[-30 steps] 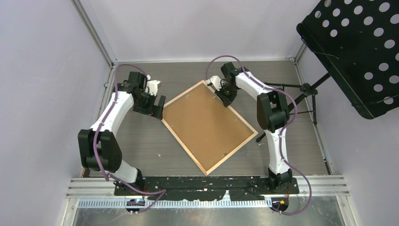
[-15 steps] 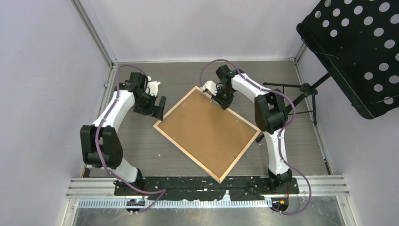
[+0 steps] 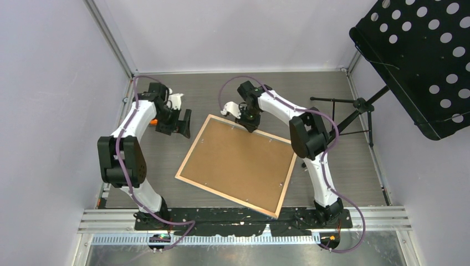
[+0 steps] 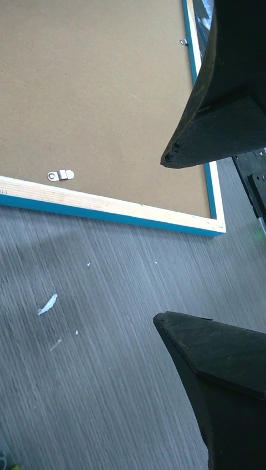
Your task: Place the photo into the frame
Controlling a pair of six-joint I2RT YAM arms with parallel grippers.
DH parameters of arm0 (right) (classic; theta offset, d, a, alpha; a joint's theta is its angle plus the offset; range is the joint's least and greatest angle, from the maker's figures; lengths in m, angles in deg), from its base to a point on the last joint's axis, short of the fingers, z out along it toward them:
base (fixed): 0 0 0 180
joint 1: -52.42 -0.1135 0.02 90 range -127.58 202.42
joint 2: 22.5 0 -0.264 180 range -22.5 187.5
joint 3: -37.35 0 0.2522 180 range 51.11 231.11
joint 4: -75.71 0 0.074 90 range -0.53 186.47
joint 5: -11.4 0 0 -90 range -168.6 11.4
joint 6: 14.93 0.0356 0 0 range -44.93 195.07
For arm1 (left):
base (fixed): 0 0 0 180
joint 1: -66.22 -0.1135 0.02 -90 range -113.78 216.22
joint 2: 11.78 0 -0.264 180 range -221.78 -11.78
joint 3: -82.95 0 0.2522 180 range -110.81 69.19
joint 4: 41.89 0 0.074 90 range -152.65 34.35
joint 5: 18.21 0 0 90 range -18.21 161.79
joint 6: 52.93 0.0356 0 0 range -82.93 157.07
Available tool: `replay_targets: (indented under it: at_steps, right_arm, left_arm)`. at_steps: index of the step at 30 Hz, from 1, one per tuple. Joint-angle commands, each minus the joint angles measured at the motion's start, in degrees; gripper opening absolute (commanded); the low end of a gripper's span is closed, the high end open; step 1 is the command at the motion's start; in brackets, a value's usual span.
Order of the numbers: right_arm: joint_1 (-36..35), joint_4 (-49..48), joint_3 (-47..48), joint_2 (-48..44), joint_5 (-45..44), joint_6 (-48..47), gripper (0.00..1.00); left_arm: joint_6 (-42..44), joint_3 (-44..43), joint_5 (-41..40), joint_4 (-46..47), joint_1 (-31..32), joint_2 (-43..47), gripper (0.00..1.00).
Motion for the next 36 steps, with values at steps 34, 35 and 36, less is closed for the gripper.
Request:
replay_targets:
  at_steps: [34,35,36]
  right_arm:
    - [-3.82,-11.06,-10.16,-7.39,3.61,1.95,0.06]
    - [-3.83,-11.03,-10.34,-7.41,3.57,2.00,0.06]
    - [-3.85,-11.02,-10.53,-7.56,3.59,2.01,0.06]
  left_arm:
    - [-2.69,-7.64,-5.66,1.96,9.29,-13.08,0.91]
    - [-2.60,-7.19,-6.32,2.31,9.60,-12.96,0.91]
    - [-2.57,-6.70,-6.92,2.58,9.97,-12.88,0.90]
